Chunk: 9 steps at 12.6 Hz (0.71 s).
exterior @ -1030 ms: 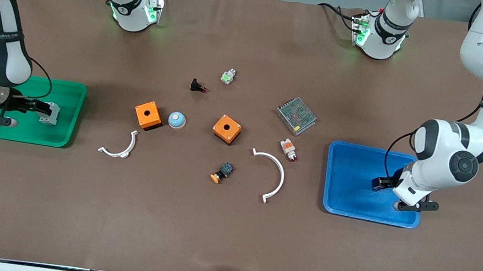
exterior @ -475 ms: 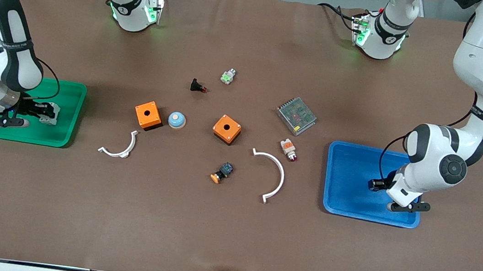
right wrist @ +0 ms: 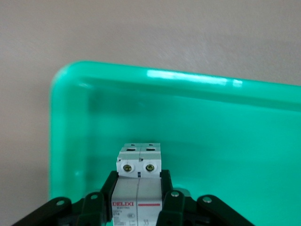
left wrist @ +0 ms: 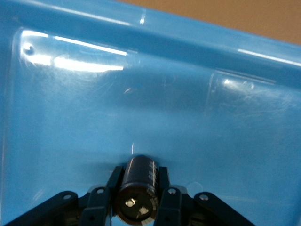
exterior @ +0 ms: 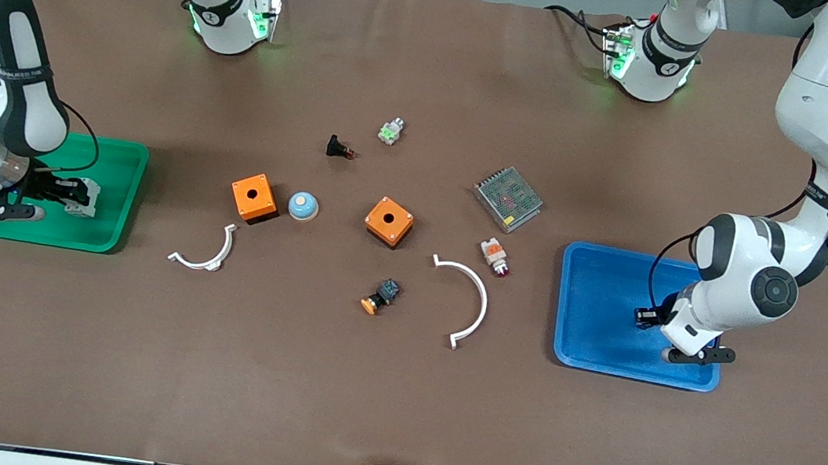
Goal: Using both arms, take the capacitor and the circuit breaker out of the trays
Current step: 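Lift both parts out of the trays and carry them toward the table middle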
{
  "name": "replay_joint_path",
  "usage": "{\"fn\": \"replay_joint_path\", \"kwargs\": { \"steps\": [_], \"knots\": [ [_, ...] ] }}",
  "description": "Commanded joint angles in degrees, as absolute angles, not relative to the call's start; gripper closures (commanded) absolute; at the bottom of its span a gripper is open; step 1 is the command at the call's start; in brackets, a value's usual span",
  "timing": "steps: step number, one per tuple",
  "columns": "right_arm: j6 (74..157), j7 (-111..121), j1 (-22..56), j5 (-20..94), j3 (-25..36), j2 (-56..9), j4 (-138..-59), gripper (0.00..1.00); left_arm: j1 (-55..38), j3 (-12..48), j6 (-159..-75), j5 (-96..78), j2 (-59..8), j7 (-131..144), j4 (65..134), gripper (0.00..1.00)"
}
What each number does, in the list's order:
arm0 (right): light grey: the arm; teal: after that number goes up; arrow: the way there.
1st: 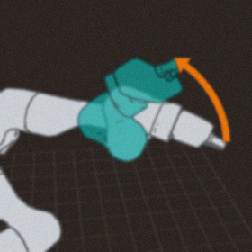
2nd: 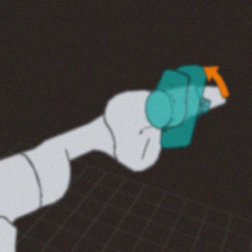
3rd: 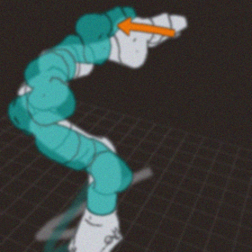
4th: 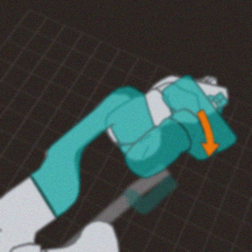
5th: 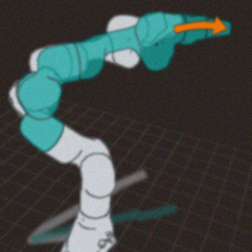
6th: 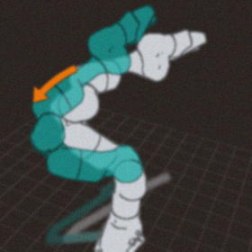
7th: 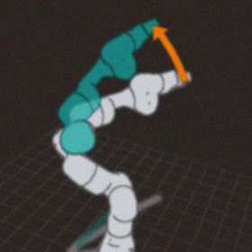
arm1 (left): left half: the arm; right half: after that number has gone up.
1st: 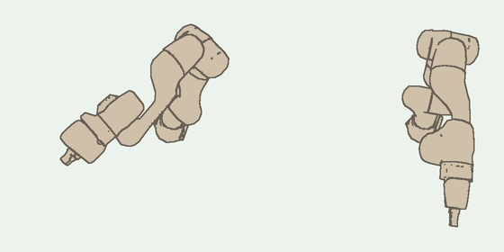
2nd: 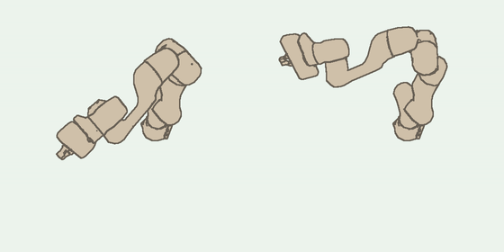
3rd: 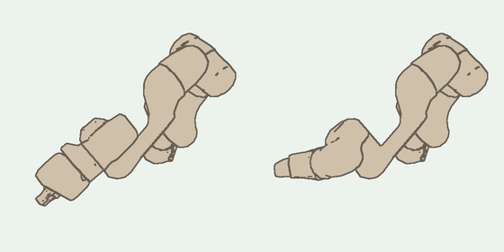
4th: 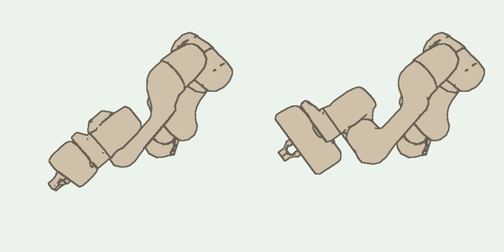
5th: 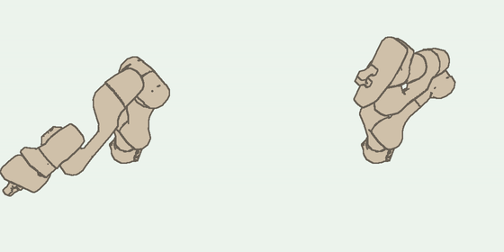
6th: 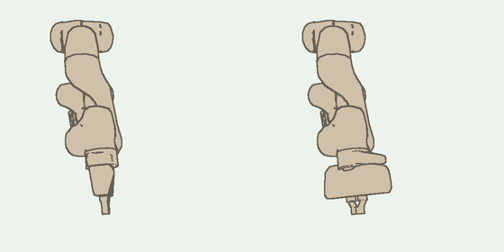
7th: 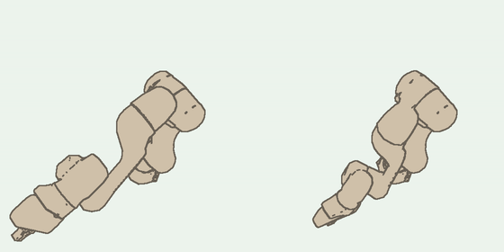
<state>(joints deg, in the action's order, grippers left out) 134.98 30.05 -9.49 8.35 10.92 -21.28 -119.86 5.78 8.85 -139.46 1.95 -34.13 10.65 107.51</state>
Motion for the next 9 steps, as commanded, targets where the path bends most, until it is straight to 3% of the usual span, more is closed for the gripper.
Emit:
{"fn": "replay_joint_path", "kwargs": {
  "steps": [1, 6, 9],
  "knots": [
    [127.99, 18.43, -3.8, 9.93, 10.81, -18.72, -115.33, 0.98, 4.92, 10.63, -134.06, 2.64, -29.81, 14.93, 106.97, 0.97],
    [126.74, -11.19, 10.87, 9.76, 10.99, -19.77, -108.47, 0.98, -2.7, 15.2, -126.74, 2.81, -25.67, 31.77, 105.29, 0.99],
    [127.52, -25.37, 17.74, 9.49, 10.99, -26.52, -102.41, 0.98, -12.71, 15.21, -126.74, 2.81, -25.66, 47.68, 105.38, 0.99]
  ]
}}
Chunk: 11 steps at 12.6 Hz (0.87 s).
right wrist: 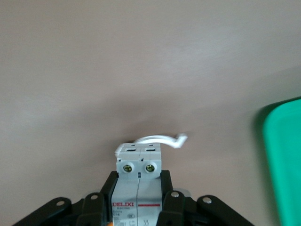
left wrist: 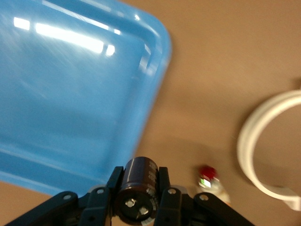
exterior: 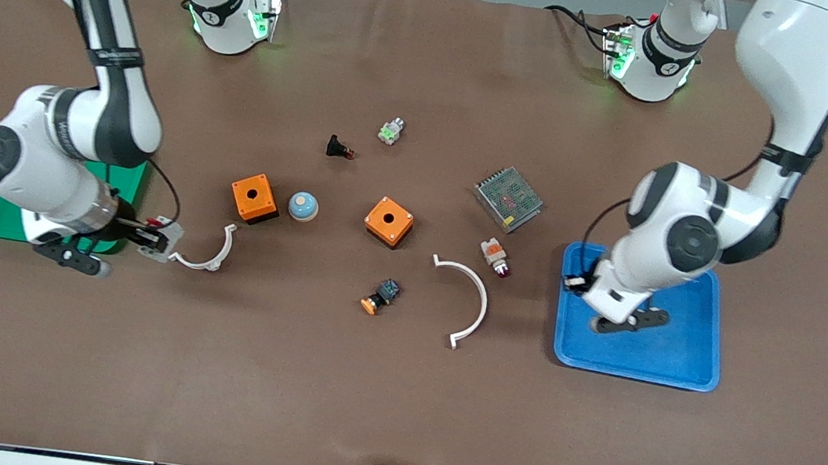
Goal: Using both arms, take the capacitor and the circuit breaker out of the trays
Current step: 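Lift both parts out of the trays and carry them toward the table middle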
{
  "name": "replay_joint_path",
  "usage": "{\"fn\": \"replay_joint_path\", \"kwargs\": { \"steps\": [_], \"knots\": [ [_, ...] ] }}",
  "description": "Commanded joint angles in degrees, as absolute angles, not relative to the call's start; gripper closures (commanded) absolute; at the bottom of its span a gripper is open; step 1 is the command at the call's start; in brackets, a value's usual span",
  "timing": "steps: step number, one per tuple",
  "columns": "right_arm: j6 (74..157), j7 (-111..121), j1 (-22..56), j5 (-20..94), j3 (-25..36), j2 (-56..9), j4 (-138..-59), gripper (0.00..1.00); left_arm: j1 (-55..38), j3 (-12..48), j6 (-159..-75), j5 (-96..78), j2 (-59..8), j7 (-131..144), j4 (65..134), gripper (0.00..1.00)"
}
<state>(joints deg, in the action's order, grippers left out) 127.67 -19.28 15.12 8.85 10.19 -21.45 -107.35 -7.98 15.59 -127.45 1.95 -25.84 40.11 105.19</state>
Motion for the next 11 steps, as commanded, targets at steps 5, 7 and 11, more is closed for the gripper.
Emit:
{"fn": "replay_joint_path", "kwargs": {
  "steps": [5, 7, 11],
  "knots": [
    [134.29, -35.33, 22.76, 9.67, 10.99, -35.15, -100.28, 0.96, -25.03, 15.29, -131.29, 2.9, -28.82, 67.9, 105.47, 1.0],
    [133.95, -35.85, 22.42, 10.11, 10.9, -35.24, -99.5, 0.83, -29.69, 15.29, -135.33, 2.9, -31.19, 76.16, 105.56, 0.99],
    [128.86, -39.29, 21.36, 10.2, 11.51, -34.37, -94.4, 0.0, -33.22, 15.21, -138.95, 2.9, -35.24, 81.03, 105.29, 0.9]
  ]
}}
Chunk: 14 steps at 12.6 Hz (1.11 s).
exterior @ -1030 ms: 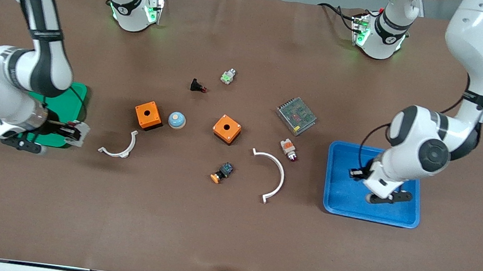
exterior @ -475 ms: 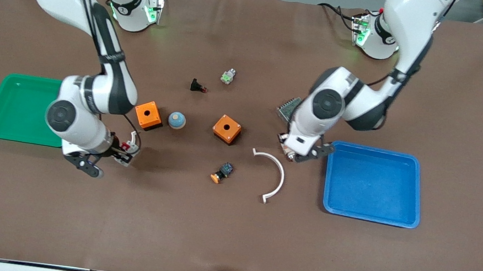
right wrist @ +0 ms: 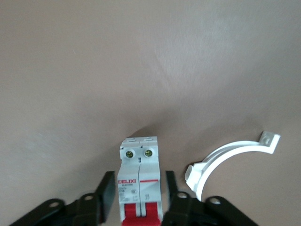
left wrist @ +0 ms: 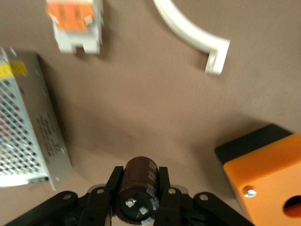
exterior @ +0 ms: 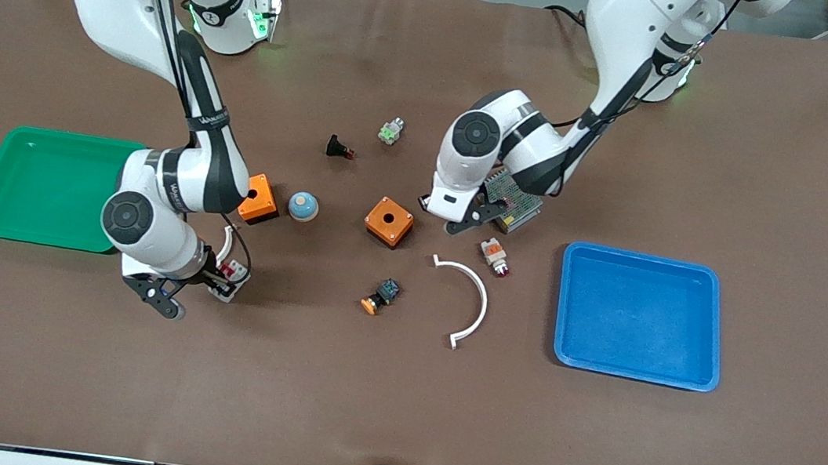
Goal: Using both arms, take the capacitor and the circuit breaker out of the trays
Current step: 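Lower the breaker beside the white clip and open the right gripper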
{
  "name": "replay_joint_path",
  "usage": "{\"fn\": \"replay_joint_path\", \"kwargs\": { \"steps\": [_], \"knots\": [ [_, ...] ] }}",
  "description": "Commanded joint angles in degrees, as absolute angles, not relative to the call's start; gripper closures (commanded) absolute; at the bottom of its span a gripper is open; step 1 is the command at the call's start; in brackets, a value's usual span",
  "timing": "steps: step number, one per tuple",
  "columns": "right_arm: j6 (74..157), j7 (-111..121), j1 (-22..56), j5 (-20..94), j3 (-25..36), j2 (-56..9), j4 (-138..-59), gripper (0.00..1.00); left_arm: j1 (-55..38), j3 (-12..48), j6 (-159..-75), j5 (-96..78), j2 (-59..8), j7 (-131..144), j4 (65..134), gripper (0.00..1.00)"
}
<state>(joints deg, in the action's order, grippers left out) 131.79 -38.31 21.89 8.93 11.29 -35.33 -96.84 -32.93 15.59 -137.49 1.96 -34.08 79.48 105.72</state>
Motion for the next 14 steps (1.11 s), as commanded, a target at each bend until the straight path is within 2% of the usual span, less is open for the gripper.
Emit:
{"fn": "replay_joint_path", "kwargs": {
  "steps": [1, 3, 4, 5, 6, 9, 13, 14],
  "knots": [
    [126.93, -38.77, 19.44, 10.11, 11.43, -33.41, -93.7, 0.0, -33.57, 15.21, -139.91, 2.9, -35.68, 81.21, 105.29, 0.8],
    [118.61, -31.0, 14.88, 10.19, 11.25, -29.64, -91.77, 0.0, -34.45, 15.03, -140.36, 2.9, -36.65, 81.74, 105.21, 0.63],
    [114.91, -24.67, 12.5, 10.37, 11.08, -27.1, -91.67, 0.0, -34.8, 14.68, -140.36, 2.9, -36.74, 81.74, 105.21, 0.45],
    [112.96, -19.56, 10.48, 10.89, 11.07, -24.81, -91.67, 0.0, -34.8, 14.68, -140.36, 2.9, -36.74, 82.26, 105.21, 0.04],
    [110.07, -15.42, 8.54, 11.25, 11.16, -22.35, -91.67, 0.0, -34.8, 14.5, -140.27, 2.99, -36.48, 82.96, 104.94, 0.0],
    [104.43, -8.98, 5.81, 11.16, 11.34, -15.06, -91.76, 0.0, -32.36, 13.8, -135.12, 2.99, -32.89, 82.53, 100.83, 0.0],
    [100.81, -6.59, 5.36, 10.37, 11.6, -6.35, -91.76, 0.0, -24.9, 12.83, -115.62, 10.53, -27.7, 75.88, 88.62, 0.0],
    [100.81, -6.59, 4.84, 9.76, 11.51, -4.76, -91.84, 0.0, -22.35, 12.75, -112.88, 11.24, -26.12, 72.02, 87.03, 0.0]
  ]
}}
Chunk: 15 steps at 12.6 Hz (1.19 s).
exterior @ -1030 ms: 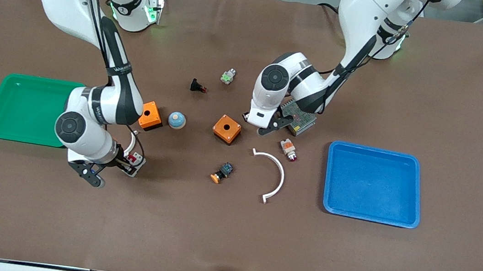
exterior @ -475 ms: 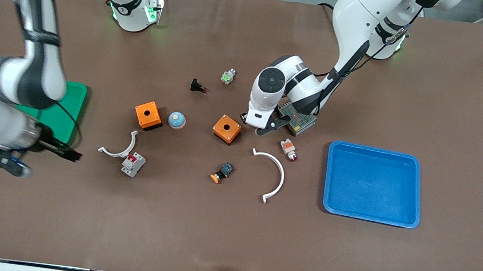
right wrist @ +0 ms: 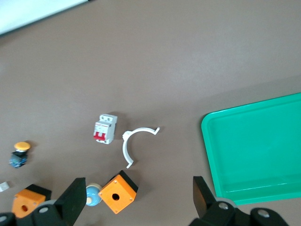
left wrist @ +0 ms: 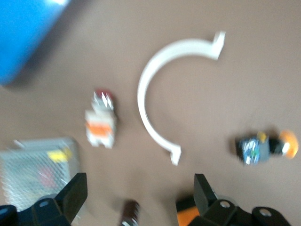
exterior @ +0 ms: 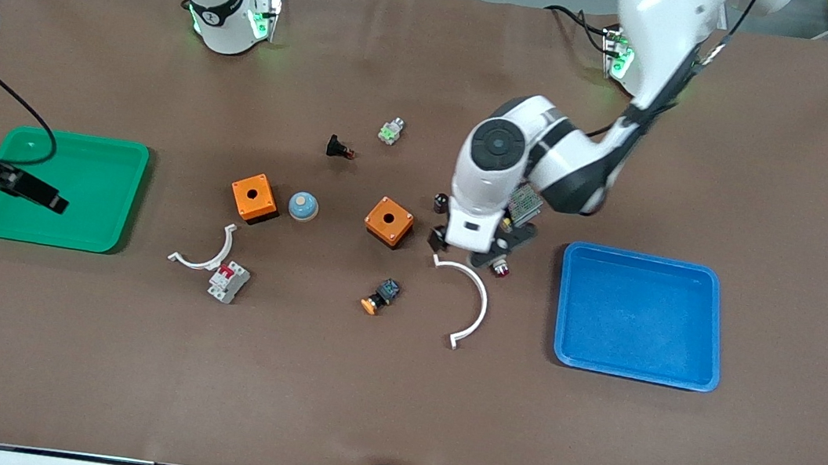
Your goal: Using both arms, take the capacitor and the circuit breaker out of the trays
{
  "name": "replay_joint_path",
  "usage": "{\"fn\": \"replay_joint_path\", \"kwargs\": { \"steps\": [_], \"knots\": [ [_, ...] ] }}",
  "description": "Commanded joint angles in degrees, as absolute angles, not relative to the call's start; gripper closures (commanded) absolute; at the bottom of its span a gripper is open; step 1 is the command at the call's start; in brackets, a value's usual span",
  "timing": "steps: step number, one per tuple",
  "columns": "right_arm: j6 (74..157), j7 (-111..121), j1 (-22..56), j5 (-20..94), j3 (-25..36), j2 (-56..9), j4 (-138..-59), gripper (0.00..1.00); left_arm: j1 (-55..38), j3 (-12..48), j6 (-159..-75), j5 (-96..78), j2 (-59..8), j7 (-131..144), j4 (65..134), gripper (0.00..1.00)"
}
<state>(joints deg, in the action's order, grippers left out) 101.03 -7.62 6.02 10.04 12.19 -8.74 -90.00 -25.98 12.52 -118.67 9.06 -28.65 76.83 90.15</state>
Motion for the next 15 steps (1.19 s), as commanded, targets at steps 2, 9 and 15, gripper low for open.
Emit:
{"fn": "replay_joint_path", "kwargs": {
  "steps": [2, 9, 15],
  "knots": [
    [100.81, -6.07, 4.92, 5.91, 11.08, -2.99, -91.41, 0.0, -16.2, 12.83, -111.62, 11.25, -22.17, 61.84, 86.13, 0.0],
    [95.12, -6.94, 4.83, 5.19, 11.34, -2.2, -83.51, 0.0, -0.72, 13.09, -98.64, 10.99, -8.89, 28.07, 86.04, 0.0],
    [88.51, -8.26, 5.36, 2.56, 10.9, -2.64, -79.28, 0.0, 1.76, 8.63, -87.91, 3.26, -1.15, 12.49, 87.1, 0.0]
  ]
}}
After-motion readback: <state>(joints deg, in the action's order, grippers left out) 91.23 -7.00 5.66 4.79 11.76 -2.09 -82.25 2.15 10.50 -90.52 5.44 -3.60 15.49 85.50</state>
